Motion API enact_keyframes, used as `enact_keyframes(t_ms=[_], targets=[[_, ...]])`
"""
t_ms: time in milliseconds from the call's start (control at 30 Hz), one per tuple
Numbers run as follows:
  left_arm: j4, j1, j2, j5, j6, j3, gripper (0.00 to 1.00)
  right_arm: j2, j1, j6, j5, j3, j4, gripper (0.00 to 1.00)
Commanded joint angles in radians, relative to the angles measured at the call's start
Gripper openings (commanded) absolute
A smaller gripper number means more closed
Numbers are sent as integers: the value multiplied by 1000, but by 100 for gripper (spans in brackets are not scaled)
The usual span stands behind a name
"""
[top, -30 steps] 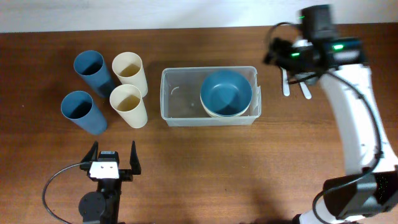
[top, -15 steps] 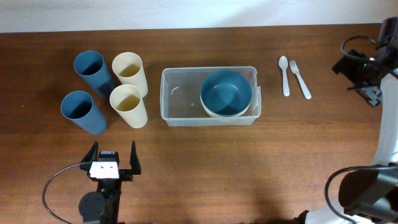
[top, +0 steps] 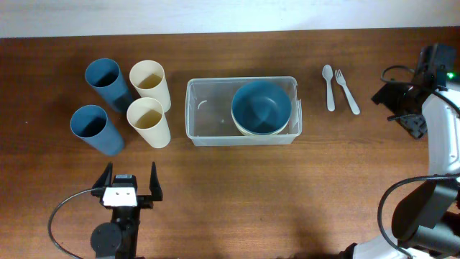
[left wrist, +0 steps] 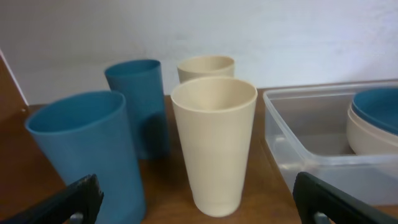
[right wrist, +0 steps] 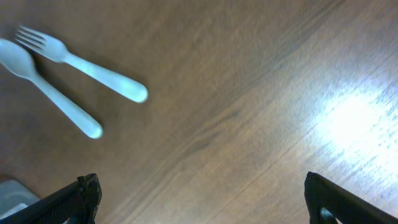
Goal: Pack container
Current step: 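Raise the right gripper and move it right away from the container, then move the left gripper left toward the front blue cup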
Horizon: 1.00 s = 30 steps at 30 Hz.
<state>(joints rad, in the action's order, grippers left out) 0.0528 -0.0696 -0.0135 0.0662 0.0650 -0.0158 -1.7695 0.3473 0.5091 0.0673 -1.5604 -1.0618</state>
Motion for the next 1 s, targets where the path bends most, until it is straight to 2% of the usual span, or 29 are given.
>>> enact_keyframes(t_ms=[0,33,233,433,500,633,733,800,867,967], targets=[[-32,-3,8,-28,23,6,100,-3,1,0,19,23,3,99],[-34,-3,8,-26,17,6,100,-3,1,0,19,23,3,99],[-102,-3,8,230,-12,1,100,-3,1,0,19,23,4,99],[-74,-3,-17,271,-9,-110,100,-3,1,0,19,23,4,99],[-33,-3,-54,271,27,-177,100,-3,1,0,20,23,4,99],[68,-3,-183,272,65,-348,100,-3,1,0,20,23,4,99],[175,-3,-325,335,100,-512,100,-3,1,0,20,23,4,99],[258,-3,-439,445,157,-644,100,-3,1,0,19,23,4,99],[285,-3,-528,549,164,-735,100,-3,1,0,19,23,4,99],[291,-3,-607,675,165,-792,100,-3,1,0,19,23,4,99]])
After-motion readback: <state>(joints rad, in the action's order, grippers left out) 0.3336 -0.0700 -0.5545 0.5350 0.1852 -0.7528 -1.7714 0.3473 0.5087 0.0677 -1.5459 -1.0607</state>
